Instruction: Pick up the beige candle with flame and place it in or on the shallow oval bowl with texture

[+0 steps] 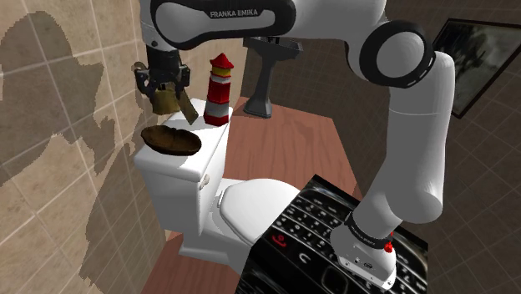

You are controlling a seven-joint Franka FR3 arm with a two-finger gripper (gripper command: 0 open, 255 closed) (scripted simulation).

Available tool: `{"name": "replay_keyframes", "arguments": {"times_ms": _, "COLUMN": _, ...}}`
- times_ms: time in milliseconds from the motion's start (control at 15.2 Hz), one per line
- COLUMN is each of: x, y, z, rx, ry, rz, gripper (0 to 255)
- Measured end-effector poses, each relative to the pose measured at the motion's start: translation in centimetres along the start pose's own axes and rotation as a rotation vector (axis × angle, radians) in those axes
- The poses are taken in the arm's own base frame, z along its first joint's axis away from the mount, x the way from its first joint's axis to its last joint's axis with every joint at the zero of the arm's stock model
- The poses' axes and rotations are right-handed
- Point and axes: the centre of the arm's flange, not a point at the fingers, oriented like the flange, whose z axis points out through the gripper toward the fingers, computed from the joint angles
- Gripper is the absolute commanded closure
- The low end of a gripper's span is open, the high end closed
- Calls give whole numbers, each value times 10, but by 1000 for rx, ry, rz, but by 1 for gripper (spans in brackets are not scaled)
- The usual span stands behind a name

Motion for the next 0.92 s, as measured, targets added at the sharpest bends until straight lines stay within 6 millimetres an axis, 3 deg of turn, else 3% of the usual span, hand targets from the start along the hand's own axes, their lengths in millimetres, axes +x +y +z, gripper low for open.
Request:
{"name": "replay_keyframes", "arguments": {"times_ms": 594, "x": -8, "y": -3, "z": 45, "rx": 0, "ry": 0, "rz": 0, "gripper": 255}}
{"name": "replay_keyframes", "arguments": {"times_ms": 924, "x": -9, "y": -5, "z": 52, "rx": 0, "ry": 0, "rz": 0, "gripper": 255}}
